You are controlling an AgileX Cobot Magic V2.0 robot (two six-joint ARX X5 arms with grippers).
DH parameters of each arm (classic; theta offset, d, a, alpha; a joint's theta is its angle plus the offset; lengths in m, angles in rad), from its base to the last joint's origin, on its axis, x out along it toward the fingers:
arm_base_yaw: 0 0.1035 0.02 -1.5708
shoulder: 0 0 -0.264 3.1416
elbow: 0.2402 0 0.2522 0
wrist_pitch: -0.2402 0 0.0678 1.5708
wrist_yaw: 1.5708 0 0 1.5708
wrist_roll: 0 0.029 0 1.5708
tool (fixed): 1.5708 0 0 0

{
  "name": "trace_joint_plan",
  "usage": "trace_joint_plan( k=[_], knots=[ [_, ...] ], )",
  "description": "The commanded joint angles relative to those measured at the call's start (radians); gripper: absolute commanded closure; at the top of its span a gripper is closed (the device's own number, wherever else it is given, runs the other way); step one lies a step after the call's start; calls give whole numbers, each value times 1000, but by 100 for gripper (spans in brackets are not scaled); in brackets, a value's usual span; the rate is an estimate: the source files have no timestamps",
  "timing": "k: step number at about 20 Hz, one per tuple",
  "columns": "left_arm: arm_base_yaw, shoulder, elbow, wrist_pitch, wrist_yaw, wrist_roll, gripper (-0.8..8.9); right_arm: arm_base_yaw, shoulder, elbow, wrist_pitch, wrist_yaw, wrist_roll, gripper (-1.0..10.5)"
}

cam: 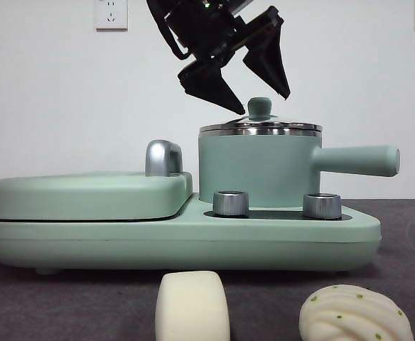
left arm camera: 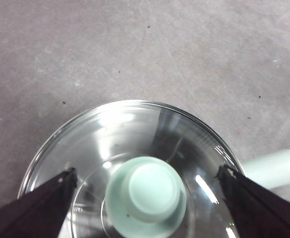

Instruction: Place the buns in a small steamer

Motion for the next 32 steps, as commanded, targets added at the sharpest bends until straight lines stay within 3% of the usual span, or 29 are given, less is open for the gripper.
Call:
trace_joint_plan(
  k=[1,8,11,14,17,26,32],
  knots=[
    [-11,27,33,21,-3,15,442,3,3,16,7,-4,10,330],
    [-14,50,33,2,-3,29,516,3,3,16,7,-3,10,330],
    [-14,50,33,2,-3,32,627,3,3,16,7,-3,10,330],
    [-14,50,33,3,-3,34,649,3,3,16,7,-3,10,330],
    [-14,50,34,0,-3,36,734,3,3,16,7,-3,11,330],
    [-6,49,211,-126,-3,34,769,3,12,16,-24,-5,11,331],
    [19,49,369,-261,-3,37,769,62,122,16,-68,-127,43,372]
  ],
)
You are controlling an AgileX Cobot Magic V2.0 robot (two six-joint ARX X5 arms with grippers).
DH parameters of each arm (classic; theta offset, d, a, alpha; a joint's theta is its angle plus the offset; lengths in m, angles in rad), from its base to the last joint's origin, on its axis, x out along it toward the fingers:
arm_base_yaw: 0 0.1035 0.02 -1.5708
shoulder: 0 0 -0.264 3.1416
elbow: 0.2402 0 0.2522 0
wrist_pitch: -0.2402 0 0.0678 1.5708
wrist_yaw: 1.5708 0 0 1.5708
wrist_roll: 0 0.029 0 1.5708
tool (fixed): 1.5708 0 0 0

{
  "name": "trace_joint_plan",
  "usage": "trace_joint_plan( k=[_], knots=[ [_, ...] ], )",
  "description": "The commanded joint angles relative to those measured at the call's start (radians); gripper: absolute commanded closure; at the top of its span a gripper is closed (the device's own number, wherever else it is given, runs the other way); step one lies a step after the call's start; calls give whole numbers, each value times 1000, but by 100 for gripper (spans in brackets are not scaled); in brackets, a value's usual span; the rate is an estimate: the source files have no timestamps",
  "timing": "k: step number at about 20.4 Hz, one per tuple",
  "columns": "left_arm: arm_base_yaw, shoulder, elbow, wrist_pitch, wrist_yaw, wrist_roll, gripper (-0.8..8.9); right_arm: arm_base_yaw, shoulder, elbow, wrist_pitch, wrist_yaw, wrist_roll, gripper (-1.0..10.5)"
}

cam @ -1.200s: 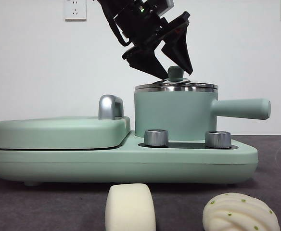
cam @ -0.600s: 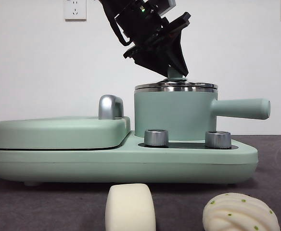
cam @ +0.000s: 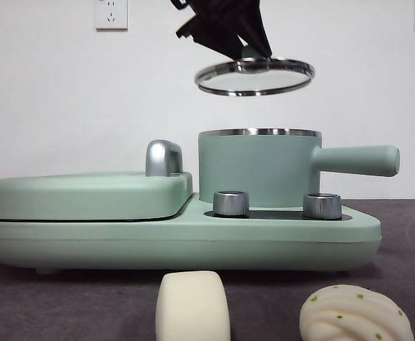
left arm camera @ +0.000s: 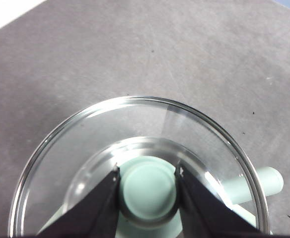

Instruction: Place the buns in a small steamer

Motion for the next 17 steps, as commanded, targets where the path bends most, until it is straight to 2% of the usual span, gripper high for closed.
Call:
trace_joint_plan(
  k=[1,4,11,14,17],
  knots=[
    [13,12,92,-18,5,5,769,68,60,17,5,-12,61,372],
    [39,12,140,-51,5,5,769,205,138,18,5,40,108,372],
    [140,9,153,-73,5,5,786,652,393,18,41,344,272,371],
    [185,9,153,-74,5,11,786,783,529,18,89,410,349,371],
    [226,9,153,-80,5,12,786,854,634,18,129,410,382,371]
  ],
)
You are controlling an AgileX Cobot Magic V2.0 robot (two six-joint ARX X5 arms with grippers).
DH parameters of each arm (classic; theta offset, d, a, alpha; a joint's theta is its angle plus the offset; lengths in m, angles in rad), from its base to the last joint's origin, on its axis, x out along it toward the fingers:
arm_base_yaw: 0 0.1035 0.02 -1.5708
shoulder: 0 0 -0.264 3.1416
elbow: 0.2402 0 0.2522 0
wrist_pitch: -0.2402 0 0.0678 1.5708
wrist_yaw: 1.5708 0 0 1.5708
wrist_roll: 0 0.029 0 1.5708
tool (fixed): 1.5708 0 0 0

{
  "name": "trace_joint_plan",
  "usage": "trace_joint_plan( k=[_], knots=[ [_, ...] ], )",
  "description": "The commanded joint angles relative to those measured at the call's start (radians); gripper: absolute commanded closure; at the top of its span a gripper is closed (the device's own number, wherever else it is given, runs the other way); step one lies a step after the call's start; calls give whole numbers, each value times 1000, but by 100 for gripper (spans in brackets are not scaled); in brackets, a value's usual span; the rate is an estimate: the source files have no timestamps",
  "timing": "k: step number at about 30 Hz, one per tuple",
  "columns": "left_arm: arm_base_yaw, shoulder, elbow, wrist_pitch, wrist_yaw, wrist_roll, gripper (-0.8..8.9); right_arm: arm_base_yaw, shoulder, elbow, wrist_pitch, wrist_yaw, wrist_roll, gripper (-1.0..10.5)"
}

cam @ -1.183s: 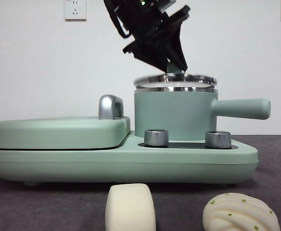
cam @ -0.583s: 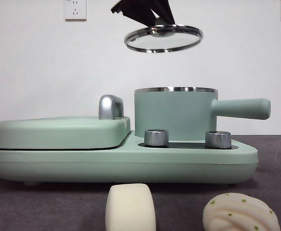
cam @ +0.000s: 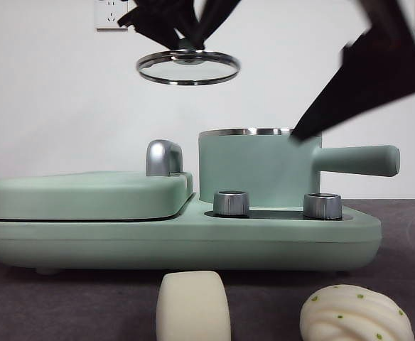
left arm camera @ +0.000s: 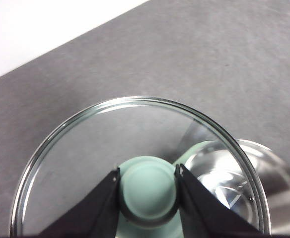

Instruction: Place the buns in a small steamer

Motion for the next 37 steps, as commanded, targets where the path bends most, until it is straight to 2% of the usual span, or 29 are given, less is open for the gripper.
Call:
trace_joint_plan(
  k=[1,4,7,14,21,24,29,34,37],
  knots=[
    [26,9,39,18,5,11,786,62,89,18,43,3,58,371],
    [57,9,39,18,5,11,786,109,166,25,95,16,71,371],
    [85,9,39,18,5,11,786,142,238,47,106,70,80,371],
    [134,9,39,17,5,10,786,154,377,87,117,133,95,385],
    [175,9,39,16,5,10,786,154,452,88,119,153,95,557],
    [190,9,39,15,5,10,786,154,465,88,119,153,94,596],
    [208,9,39,14,5,8,786,154,471,88,119,156,95,756],
    [215,9,39,12,5,7,786,154,470,92,129,154,95,785],
    [217,9,39,12,5,7,786,141,470,138,74,145,85,786]
  ],
)
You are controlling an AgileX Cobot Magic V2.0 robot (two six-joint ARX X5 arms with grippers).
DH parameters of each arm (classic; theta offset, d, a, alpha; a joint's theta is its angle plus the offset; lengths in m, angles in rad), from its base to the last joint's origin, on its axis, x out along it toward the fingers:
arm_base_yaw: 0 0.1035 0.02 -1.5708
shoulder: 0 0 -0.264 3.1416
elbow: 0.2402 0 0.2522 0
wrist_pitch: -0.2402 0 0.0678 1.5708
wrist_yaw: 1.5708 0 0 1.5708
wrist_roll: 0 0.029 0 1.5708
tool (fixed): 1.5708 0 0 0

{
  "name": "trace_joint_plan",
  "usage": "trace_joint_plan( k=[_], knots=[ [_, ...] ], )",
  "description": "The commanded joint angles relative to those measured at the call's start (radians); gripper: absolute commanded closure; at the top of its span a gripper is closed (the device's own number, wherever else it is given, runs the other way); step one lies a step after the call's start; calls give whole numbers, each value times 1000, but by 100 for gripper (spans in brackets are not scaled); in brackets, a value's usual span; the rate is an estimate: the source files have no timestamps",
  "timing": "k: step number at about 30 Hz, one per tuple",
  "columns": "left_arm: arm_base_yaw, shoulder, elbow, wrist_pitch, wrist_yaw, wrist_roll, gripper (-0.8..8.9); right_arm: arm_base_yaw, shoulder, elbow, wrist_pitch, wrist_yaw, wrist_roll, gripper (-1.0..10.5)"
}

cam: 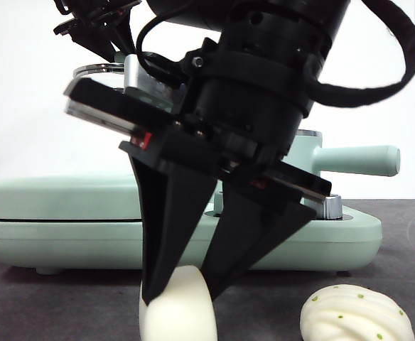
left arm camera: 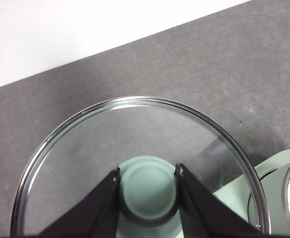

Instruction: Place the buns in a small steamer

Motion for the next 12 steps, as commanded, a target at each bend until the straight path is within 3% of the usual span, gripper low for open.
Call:
trace_joint_plan(
  k=[1,7,12],
  knots=[
    [1,9,39,19,5,7,786,-5,18,80,-57,-5,-8,787],
    [2,9,39,20,5,7,786,-82,19,330,-350,-13,-100,787],
    [2,9,39,21,5,8,786,-211,29,555,-512,-16,-225,787]
  ],
)
